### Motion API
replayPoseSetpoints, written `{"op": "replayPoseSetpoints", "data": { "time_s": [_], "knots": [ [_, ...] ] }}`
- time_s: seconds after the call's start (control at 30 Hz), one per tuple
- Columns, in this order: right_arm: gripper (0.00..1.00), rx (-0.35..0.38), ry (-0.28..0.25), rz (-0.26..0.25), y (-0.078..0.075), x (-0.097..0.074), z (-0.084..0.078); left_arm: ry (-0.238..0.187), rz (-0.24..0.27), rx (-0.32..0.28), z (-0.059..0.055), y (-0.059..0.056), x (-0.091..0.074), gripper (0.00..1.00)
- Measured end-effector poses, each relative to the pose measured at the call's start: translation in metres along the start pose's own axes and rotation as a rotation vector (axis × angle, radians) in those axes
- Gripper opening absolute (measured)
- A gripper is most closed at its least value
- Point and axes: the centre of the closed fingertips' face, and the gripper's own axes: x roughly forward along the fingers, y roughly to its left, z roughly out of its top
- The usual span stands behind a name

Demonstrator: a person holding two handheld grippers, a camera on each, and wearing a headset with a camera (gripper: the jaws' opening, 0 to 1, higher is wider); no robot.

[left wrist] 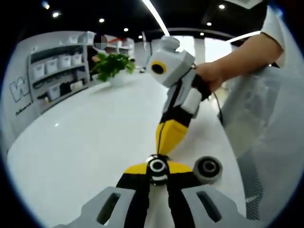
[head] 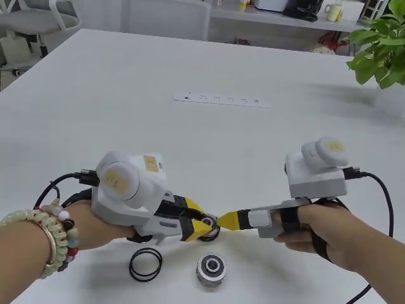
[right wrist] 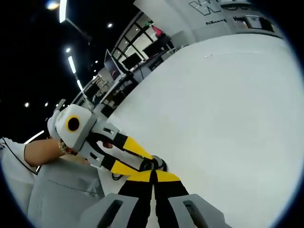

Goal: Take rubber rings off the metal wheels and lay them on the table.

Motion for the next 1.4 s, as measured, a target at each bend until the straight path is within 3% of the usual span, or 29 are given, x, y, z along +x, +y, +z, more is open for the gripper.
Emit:
{"op": "replayPoseSetpoints", "data": {
  "time_s": [0.73,0.8,0.83,0.87,0.9,1.4],
  "knots": [
    [0.0,-0.023,-0.003,0.013,0.004,0.004,0.0,0.0,0.007,0.01,0.0,0.0,0.0,0.14],
    [0.0,-0.023,-0.007,0.023,0.007,0.005,0.0,-0.006,0.009,0.003,0.001,0.0,0.0,0.14],
    [0.0,-0.018,0.001,0.062,0.015,0.006,-0.001,-0.007,0.009,0.004,0.001,0.0,0.0,0.14],
    [0.0,-0.02,-0.009,0.044,0.014,0.008,0.001,-0.008,0.009,0.004,0.001,0.0,0.0,0.14],
    [0.0,-0.067,-0.002,0.027,0.012,0.008,0.002,-0.009,0.009,-0.002,0.001,0.0,0.001,0.14],
    [0.0,-0.057,0.01,0.013,0.009,0.006,0.003,-0.012,0.019,0.007,0.001,0.0,0.0,0.14]
  ]
}}
